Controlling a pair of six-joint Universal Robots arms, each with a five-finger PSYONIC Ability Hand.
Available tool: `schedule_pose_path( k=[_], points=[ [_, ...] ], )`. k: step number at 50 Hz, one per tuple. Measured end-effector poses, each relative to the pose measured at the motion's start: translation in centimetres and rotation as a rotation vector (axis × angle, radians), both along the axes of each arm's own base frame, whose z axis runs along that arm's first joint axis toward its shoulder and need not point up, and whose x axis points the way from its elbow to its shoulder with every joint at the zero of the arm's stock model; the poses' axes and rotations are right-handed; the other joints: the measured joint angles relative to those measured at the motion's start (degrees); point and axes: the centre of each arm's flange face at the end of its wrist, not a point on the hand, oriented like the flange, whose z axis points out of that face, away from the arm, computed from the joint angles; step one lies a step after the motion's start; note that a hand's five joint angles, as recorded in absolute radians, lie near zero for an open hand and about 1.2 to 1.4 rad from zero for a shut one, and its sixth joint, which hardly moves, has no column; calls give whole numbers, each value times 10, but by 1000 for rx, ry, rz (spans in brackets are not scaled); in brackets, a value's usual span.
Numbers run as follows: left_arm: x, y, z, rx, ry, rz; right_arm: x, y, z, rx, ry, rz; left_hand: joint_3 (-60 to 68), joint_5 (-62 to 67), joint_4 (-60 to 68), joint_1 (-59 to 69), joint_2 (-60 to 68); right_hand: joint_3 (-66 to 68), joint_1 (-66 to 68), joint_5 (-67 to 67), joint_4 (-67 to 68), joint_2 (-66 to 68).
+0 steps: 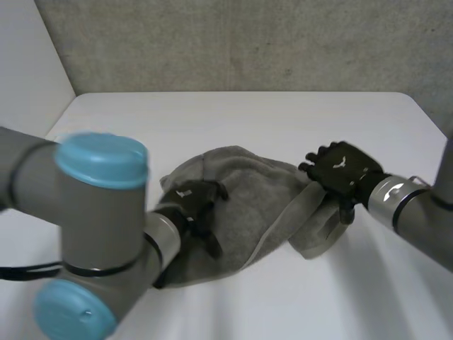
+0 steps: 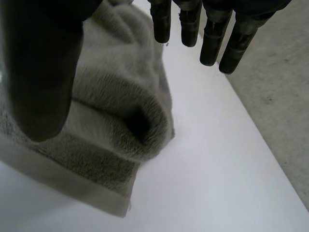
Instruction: Fold the towel.
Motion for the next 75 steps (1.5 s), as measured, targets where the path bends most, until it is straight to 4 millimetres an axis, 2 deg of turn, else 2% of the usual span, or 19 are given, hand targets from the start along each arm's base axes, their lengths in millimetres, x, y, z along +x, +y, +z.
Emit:
schedule_pose_path(
  k=[4,9,23,35,45,52,60,68,75],
  points=[
    [-11,6,-17,30,-20,1,4,-7,-20,-19,15,14,0,14,0,14,13,0,2,1,0,2],
    [-20,10,-26,17,-37,26,12,-9,-33,-33,6,32,0,31,0,31,32,0,59,58,0,59],
    [-38,20,-41,-8,-35,39,42,12,-54,-19,-1,130,0,42,0,41,43,0,168,169,0,172],
    [-46,19,-50,5,-10,39,50,18,-60,-2,5,160,0,42,0,41,43,0,181,179,0,178],
    [-47,14,-47,-13,-10,43,52,23,-55,-11,7,158,0,42,0,41,43,0,180,174,0,177],
    [-30,10,-33,-47,-70,57,47,20,-39,-49,-4,137,0,42,0,41,43,0,179,169,0,177],
    [11,-6,-16,-112,-222,73,37,13,-26,-80,-20,98,0,43,0,41,43,0,177,164,0,176],
    [38,-13,-6,-129,-276,75,32,7,-23,-74,-36,70,0,68,0,68,69,0,174,160,0,174],
    [49,-10,-4,-119,-287,53,32,8,-25,-67,-38,73,0,83,0,83,82,0,172,158,0,174]
  ],
)
